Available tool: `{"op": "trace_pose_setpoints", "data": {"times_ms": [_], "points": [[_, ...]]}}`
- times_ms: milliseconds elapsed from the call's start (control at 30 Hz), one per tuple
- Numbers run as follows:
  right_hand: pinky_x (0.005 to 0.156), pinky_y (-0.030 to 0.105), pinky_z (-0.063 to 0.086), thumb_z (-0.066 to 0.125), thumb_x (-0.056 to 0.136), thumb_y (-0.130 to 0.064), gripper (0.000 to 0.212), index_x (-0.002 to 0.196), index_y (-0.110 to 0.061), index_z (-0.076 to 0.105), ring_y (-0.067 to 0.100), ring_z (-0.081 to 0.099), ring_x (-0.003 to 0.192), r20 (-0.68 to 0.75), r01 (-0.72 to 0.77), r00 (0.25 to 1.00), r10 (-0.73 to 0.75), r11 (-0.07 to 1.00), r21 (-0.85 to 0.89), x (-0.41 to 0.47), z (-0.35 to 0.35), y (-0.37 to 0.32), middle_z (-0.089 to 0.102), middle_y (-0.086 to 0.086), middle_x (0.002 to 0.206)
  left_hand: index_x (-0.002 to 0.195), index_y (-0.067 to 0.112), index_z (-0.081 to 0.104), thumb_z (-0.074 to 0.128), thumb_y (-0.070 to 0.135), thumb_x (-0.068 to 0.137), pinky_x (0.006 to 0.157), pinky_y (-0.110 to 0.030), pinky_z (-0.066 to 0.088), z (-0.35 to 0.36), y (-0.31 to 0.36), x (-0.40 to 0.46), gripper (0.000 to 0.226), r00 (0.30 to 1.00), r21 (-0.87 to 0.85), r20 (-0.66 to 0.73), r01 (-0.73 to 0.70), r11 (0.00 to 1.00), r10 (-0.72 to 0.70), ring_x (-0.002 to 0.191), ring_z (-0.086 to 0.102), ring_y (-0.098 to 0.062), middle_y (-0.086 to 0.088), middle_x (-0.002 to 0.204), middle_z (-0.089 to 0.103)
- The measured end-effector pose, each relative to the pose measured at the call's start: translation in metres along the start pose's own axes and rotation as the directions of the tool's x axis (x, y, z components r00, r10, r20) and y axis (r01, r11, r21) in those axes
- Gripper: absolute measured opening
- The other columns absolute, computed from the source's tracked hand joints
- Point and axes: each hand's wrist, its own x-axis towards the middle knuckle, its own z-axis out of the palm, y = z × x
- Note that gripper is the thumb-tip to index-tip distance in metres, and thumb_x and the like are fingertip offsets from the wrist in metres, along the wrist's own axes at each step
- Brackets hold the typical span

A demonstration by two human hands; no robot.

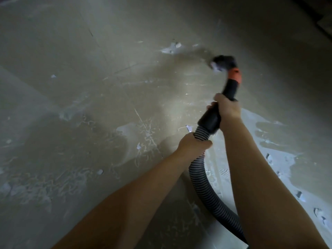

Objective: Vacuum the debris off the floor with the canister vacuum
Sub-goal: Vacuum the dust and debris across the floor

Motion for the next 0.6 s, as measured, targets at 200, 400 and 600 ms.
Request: {"op": "trace_pose_setpoints", "data": {"times_ms": [200,400,600], "points": [[0.053,0.029,0.052,0.059,0.082,-0.005,0.014,0.077,-0.010,0.048,0.016,0.056,0.043,-0.020,0.010,1.000,-0.010,0.999,-0.031,0.018,0.028,-0.005,0.054,0.005,0.057,0.084,0.010,0.056,0.063,0.019,0.082,0.079,-0.041,0.055,-0.020,0.011,0.016,0.012,0.997,-0.069,-0.074,0.022,0.997,-0.027,0.073,0.060,-0.026,-0.010,0.079,0.060],[0.051,0.028,0.051,0.062,0.083,-0.005,0.015,0.083,-0.011,0.049,0.016,0.054,0.044,0.308,0.128,0.951,-0.029,0.943,-0.306,-0.001,0.088,0.006,0.056,0.007,0.062,0.073,0.013,0.053,0.063,0.015,0.078,0.082,-0.052,0.054,-0.036,-0.016,0.014,0.012,0.978,-0.256,-0.179,0.060,0.965,-0.108,0.067,0.057,-0.028,-0.010,0.069,0.055],[0.049,0.026,0.053,0.060,0.083,-0.007,0.015,0.077,-0.011,0.047,0.014,0.056,0.043,-0.114,0.044,0.993,-0.041,0.999,0.023,0.028,0.036,-0.008,0.055,0.005,0.061,0.088,0.007,0.059,0.065,0.017,0.081,0.075,-0.038,0.054,-0.034,0.019,0.032,0.013,0.999,-0.014,-0.048,-0.004,1.000,0.004,0.071,0.060,-0.026,-0.011,0.080,0.061]]}}
